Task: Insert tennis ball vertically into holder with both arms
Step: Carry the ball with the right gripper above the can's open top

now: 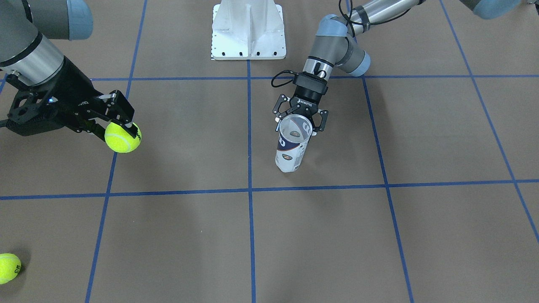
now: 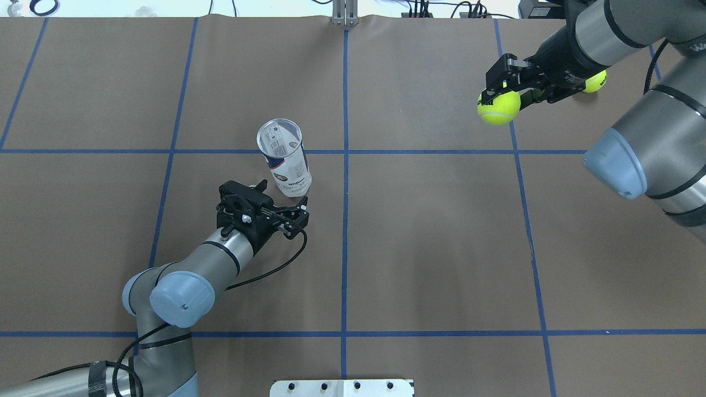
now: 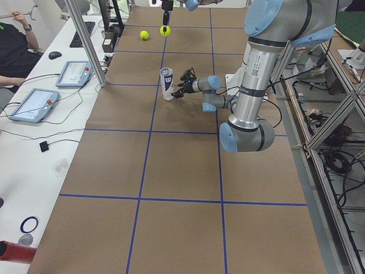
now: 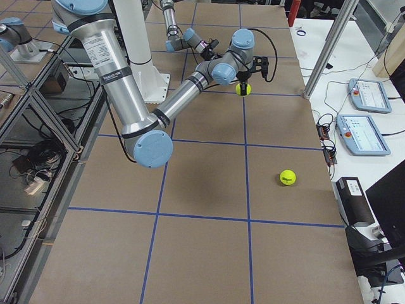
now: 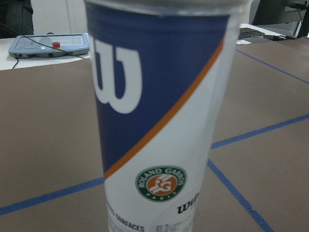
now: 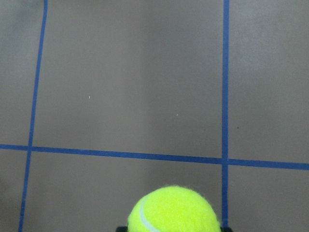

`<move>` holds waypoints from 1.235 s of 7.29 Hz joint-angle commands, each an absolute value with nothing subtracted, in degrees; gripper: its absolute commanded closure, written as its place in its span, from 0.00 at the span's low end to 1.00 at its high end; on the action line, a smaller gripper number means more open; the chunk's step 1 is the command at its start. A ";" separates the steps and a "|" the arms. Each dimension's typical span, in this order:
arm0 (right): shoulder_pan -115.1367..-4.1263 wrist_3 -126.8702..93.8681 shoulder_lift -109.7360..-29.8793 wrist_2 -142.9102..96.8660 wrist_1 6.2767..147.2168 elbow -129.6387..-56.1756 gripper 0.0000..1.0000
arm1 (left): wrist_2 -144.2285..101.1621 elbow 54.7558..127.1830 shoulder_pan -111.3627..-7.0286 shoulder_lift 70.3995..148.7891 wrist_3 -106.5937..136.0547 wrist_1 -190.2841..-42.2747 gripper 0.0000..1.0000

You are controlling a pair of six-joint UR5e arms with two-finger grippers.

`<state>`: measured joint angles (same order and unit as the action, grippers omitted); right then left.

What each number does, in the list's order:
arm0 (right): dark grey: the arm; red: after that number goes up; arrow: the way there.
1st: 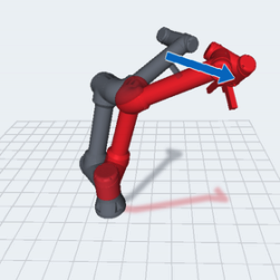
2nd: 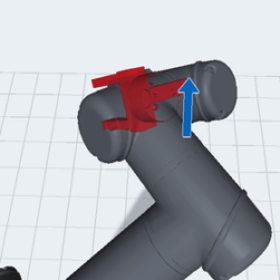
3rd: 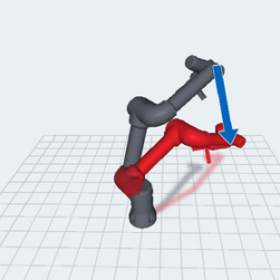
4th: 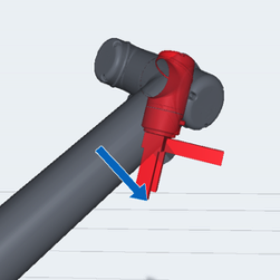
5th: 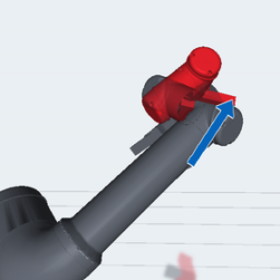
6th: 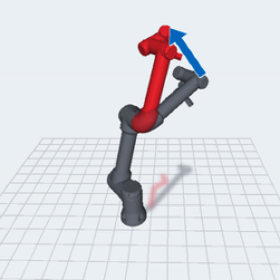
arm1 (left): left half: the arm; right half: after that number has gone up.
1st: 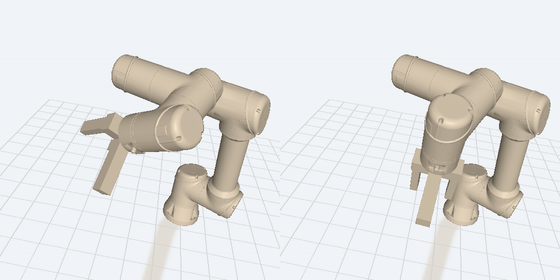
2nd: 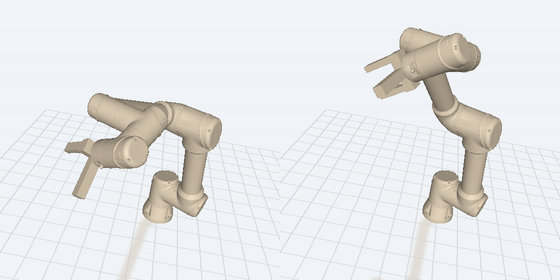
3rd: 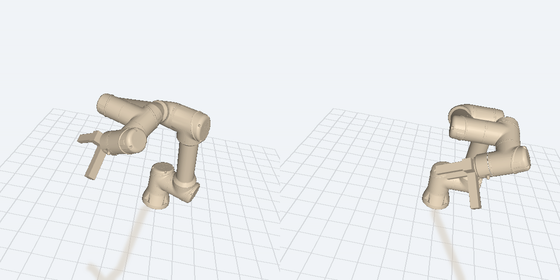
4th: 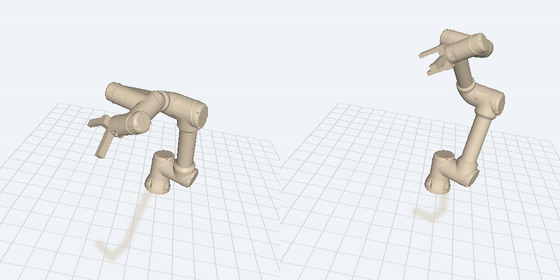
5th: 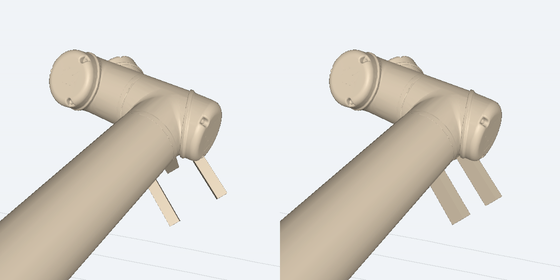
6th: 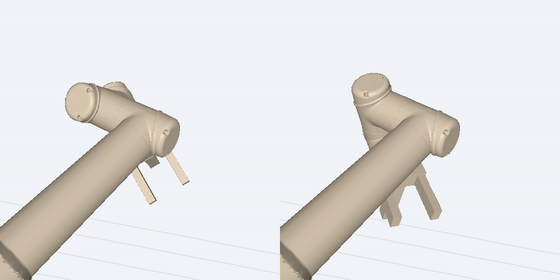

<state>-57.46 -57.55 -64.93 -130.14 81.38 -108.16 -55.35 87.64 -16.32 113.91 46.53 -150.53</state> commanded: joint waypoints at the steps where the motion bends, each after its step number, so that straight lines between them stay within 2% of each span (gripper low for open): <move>1: -57.30 -57.57 -64.51 -130.08 81.39 -108.11 1.00 | -55.02 87.19 -16.43 114.43 46.49 -150.12 0.01; 9: -54.84 -60.21 -62.84 -128.67 81.39 -108.46 1.00 | -55.02 82.01 -20.03 118.21 46.32 -150.03 0.00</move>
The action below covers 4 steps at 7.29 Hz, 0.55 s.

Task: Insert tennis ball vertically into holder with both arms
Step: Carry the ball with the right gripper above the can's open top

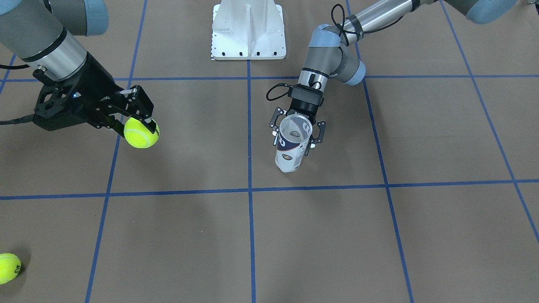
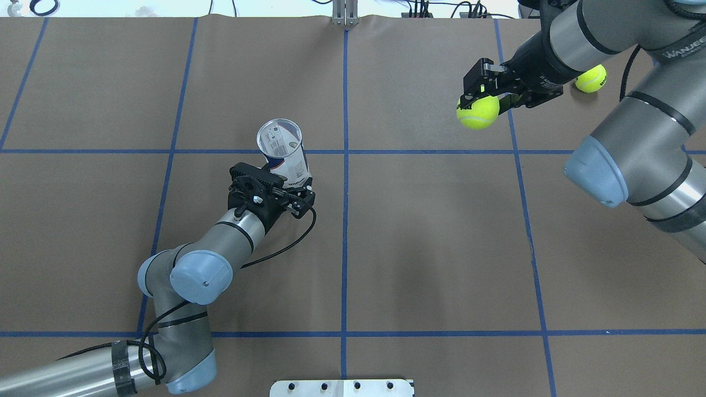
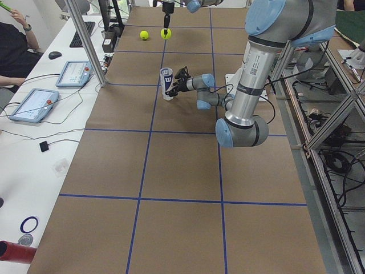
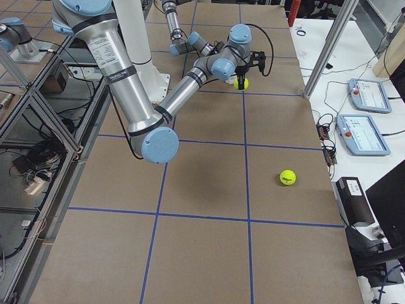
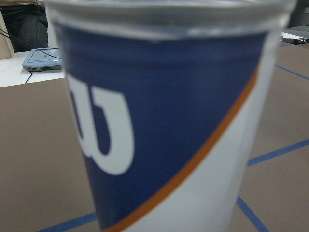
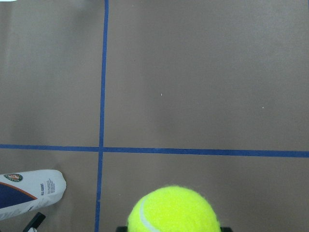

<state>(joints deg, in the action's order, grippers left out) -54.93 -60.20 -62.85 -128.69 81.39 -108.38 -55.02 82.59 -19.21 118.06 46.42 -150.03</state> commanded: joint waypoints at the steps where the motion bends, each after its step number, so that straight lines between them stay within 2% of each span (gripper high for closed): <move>1: -54.84 -60.21 -62.32 -128.67 81.39 -108.46 1.00 | -55.02 81.83 -20.39 118.21 46.32 -150.03 0.01; 4: -54.41 -60.29 -61.70 -128.76 81.39 -108.63 1.00 | -55.02 80.60 -20.30 118.91 46.49 -150.03 0.01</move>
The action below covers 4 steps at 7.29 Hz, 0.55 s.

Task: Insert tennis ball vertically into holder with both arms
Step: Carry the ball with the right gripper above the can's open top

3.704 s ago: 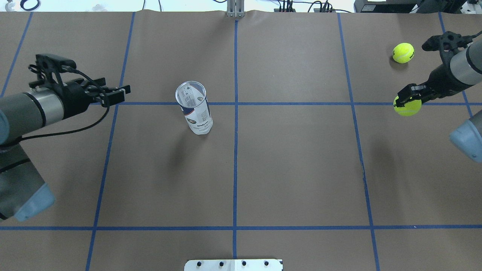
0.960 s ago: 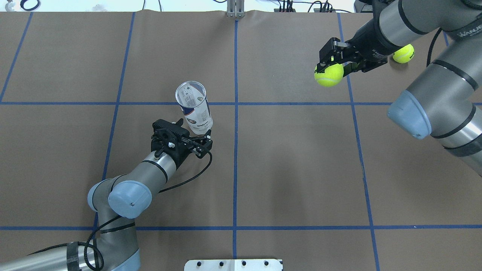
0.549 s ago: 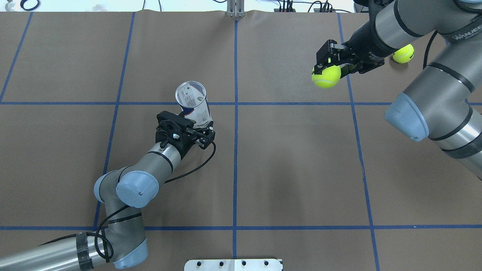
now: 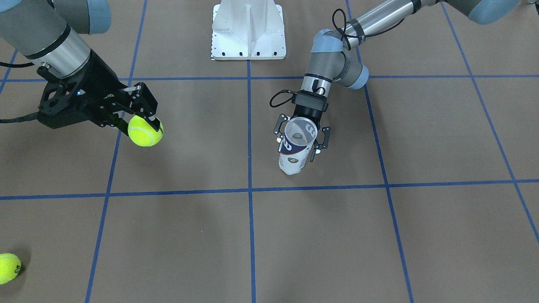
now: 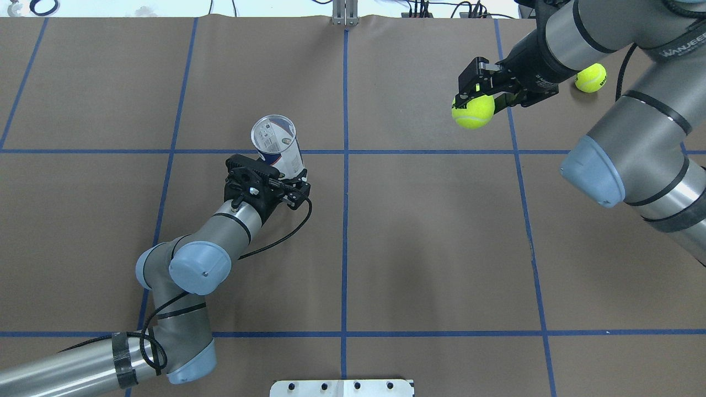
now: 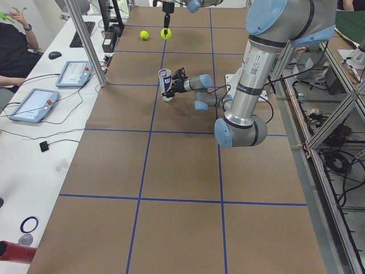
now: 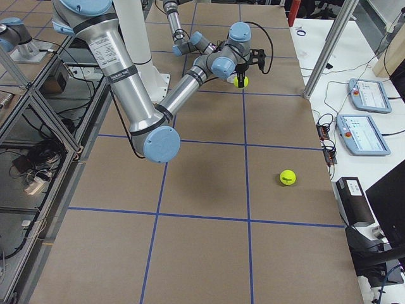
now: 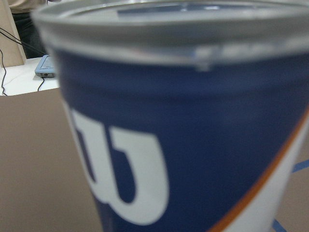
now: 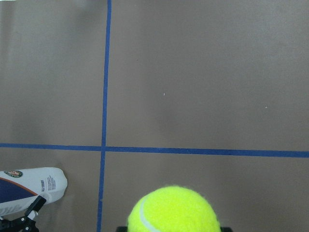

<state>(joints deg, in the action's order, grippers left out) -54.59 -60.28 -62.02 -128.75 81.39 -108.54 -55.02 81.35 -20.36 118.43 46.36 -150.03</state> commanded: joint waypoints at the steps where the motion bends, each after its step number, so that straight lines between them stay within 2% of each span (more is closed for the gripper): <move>1: -54.23 -60.29 -61.35 -128.85 81.39 -108.63 1.00 | -55.02 79.90 -20.22 119.26 46.93 -150.12 0.00; 3: -53.79 -60.47 -60.56 -128.85 81.39 -108.46 1.00 | -55.11 80.07 -20.13 120.05 47.28 -150.12 0.01; 4: -53.01 -63.43 -59.16 -128.67 81.39 -108.11 1.00 | -55.11 80.07 -20.21 120.32 47.46 -150.12 0.04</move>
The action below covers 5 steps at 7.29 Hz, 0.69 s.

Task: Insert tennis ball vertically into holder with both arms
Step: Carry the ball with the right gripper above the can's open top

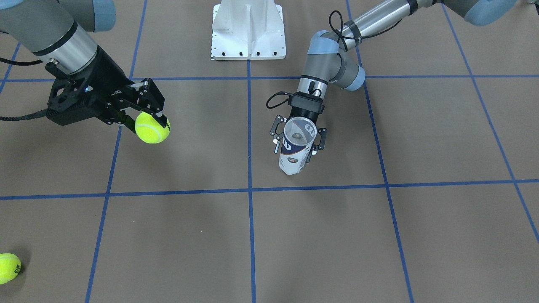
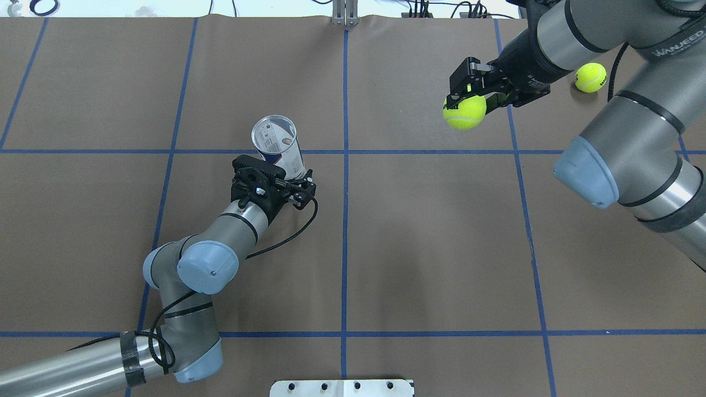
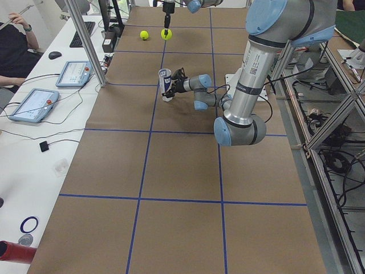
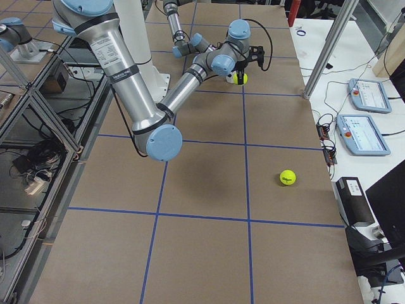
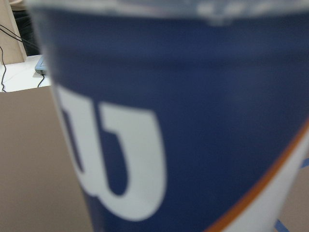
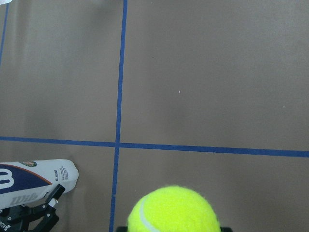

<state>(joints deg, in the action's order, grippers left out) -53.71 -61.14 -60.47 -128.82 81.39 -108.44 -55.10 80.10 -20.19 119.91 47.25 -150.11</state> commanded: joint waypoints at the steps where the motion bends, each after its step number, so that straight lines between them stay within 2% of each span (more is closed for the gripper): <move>1: -52.48 -63.89 -58.37 -128.67 81.39 -108.02 1.00 | -55.11 79.98 -20.13 120.24 48.07 -150.12 0.15; 3: -50.64 -65.72 -54.78 -128.15 81.39 -106.45 1.00 | -55.28 79.89 -20.13 120.23 48.69 -150.12 0.26; 5: -46.34 -72.13 -48.37 -123.42 81.39 -104.33 1.00 | -55.28 79.98 -20.13 120.32 49.04 -150.12 0.28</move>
<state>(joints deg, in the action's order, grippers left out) -48.85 -68.85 -51.93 -125.94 81.39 -105.53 -55.27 79.95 -20.13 120.28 48.81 -150.11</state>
